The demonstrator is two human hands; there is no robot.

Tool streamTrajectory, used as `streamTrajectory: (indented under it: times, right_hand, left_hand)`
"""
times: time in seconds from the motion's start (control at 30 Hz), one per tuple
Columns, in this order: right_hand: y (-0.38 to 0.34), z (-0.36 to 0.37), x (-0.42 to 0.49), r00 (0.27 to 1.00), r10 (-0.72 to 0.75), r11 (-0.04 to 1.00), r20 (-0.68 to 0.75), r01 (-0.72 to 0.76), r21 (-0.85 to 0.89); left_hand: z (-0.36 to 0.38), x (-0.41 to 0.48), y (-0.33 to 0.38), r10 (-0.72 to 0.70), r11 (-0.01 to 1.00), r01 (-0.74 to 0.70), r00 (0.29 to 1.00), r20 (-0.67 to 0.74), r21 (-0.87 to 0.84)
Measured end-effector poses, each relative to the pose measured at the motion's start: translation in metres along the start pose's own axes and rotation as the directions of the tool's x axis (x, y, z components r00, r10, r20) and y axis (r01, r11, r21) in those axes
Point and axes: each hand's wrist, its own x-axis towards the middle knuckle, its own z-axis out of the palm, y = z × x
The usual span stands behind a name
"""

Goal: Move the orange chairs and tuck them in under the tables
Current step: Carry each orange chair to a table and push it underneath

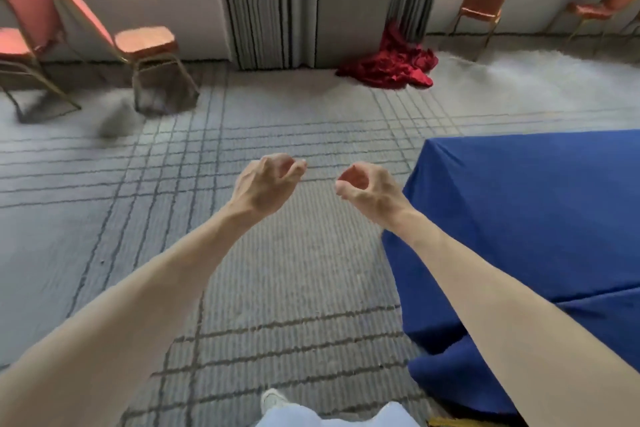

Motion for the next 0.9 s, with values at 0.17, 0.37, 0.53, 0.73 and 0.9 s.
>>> streamTrajectory:
  times: [0.17, 0.37, 0.53, 0.73, 0.9]
  right_hand:
    - [-0.107, 0.072, 0.113, 0.985, -0.159, 0.986, 0.071, 0.156, 0.055]
    - [-0.214, 0.175, 0.230, 0.926, -0.336, 0.938, 0.171, 0.313, 0.148]
    - [-0.299, 0.257, 0.349, 0.868, -0.441, 0.894, 0.228, 0.401, 0.201]
    - [-0.427, 0.336, 0.508, 0.837, -0.495, 0.860, 0.233, 0.433, 0.271]
    - [-0.511, 0.403, 0.592, 0.795, -0.539, 0.837, 0.276, 0.471, 0.277]
  left_hand:
    - [-0.118, 0.039, -0.104, -0.175, 0.979, 0.158, 0.974, -0.142, -0.128]
    - [-0.216, 0.083, -0.227, -0.338, 0.940, 0.310, 0.901, -0.271, -0.142]
    - [-0.298, 0.144, -0.325, -0.428, 0.904, 0.406, 0.849, -0.311, -0.138]
    - [-0.427, 0.219, -0.426, -0.479, 0.868, 0.491, 0.788, -0.387, -0.076]
    - [-0.504, 0.267, -0.503, -0.526, 0.843, 0.500, 0.687, -0.501, -0.200]
